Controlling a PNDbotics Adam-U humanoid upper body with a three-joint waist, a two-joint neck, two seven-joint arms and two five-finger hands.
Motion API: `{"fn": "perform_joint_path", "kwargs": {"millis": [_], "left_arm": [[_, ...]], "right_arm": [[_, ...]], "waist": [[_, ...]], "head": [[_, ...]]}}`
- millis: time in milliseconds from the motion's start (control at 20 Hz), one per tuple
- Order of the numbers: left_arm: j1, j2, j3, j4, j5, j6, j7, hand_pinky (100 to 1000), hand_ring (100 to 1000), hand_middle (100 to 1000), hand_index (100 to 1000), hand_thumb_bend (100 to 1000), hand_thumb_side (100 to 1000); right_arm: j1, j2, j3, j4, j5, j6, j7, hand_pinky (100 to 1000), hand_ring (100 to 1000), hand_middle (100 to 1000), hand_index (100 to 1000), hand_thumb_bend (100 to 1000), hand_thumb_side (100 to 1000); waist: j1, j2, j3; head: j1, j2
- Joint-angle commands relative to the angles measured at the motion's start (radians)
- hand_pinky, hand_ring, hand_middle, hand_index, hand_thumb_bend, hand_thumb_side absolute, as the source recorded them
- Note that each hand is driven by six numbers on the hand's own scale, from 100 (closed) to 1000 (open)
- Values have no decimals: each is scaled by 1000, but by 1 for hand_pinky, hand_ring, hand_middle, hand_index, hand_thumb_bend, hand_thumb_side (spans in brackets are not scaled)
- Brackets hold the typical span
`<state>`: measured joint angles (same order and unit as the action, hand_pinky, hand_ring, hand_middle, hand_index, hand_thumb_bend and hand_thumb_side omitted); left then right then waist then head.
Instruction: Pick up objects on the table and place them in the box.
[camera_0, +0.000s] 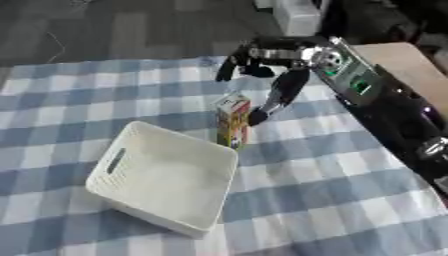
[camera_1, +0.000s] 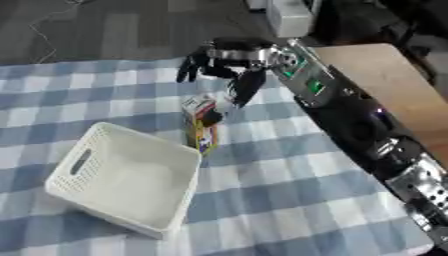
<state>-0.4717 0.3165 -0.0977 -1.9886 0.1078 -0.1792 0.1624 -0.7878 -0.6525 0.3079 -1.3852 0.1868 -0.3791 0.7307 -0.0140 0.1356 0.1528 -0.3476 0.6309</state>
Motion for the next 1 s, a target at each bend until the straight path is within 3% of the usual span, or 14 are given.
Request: {"fn": "perform_joint_path", "kwargs": {"millis": [50,700,850,1000], "left_arm": [[-15,6,1,-11,6,0,-2,839,651,811,934,1000,807],[-11,6,2,-11,4,-2,-1,839,651,810,934,1000,807],[-11,6,2,-11,4,-2,-2,838,651,810,934,1000,806],[-11,6,2,-11,4,-2,-2,838,651,810,933,1000,806]], "right_arm": [[-17,0,-13,1,47,-111,112,123,743,100,797,838,563],[-25,56,-11,41,141,-102,134,241,755,100,801,843,550],[-29,63,-8,52,153,-94,153,349,773,100,804,849,534],[-34,72,-6,62,176,-80,172,402,784,100,818,854,527]], "waist": [[4,-13,-3],[8,-13,-6],[8,-14,-7],[8,-15,-6]], "head": [[-23,-16],[-43,-17],[-45,-18],[-45,-19]]}}
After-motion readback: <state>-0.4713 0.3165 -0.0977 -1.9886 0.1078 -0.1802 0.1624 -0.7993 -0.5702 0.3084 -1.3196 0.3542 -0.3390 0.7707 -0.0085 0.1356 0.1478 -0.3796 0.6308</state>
